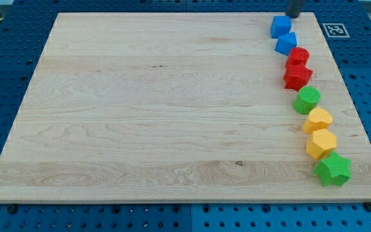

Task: Separate the hexagon from the group of the blocks

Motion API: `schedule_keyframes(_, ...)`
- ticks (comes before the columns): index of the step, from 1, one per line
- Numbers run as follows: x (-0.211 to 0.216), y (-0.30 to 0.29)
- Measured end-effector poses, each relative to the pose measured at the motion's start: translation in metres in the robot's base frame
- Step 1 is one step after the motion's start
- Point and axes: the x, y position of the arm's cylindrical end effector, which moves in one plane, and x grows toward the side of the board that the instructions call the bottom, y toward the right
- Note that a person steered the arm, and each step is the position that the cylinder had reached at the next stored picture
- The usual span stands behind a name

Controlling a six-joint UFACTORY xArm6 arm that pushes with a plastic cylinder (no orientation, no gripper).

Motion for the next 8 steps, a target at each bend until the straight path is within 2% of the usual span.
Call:
schedule_keyframes(1, 0.036, 0.045)
schedule_keyframes(3, 0.235, 0.069)
schedule_keyframes(4, 0.311, 0.070)
schedule_keyframes(5, 0.315, 0.070)
schedule_keyframes(6, 0.345, 0.060)
schedule_keyframes(8, 0.347, 0.037)
